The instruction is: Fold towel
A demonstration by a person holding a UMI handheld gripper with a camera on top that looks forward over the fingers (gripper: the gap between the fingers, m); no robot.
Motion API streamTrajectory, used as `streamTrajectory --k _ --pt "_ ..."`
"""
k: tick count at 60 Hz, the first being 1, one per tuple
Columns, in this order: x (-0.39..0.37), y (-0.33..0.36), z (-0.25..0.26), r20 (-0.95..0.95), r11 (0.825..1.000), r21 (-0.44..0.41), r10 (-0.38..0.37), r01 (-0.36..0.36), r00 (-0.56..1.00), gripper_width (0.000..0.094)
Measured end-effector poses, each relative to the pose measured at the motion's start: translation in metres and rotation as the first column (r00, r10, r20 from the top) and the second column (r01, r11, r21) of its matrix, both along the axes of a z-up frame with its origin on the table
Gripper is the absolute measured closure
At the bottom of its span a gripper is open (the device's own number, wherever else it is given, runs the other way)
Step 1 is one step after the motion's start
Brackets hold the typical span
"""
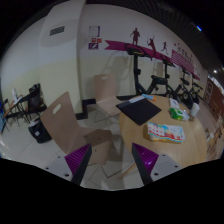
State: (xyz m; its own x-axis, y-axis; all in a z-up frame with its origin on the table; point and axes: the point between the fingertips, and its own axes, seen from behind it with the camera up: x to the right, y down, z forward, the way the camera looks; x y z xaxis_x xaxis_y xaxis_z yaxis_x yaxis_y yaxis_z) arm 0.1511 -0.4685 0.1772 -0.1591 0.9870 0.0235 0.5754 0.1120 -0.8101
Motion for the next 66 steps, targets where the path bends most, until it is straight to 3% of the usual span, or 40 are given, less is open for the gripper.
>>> streamTrajectory --k 16,33,49,60,66 --pt "-0.012 0.075 -0.017 -0.004 0.985 0.049 -0.164 0.164 0.986 0.009" --pt "-0.056 0.14 -0.056 -0.025 0.967 0.055 -0.246 0.247 0.969 0.009" --pt "-0.138 0.174 -0.095 -0.063 0.961 0.057 -0.267 0.27 0.962 0.009" --pt "-0.201 0.195 -0.137 -0.05 0.964 0.108 -0.238 0.242 0.97 0.0109" --pt "-0.222 0.203 -0.156 -0.028 0.97 0.123 -0.207 0.208 0.978 0.0164"
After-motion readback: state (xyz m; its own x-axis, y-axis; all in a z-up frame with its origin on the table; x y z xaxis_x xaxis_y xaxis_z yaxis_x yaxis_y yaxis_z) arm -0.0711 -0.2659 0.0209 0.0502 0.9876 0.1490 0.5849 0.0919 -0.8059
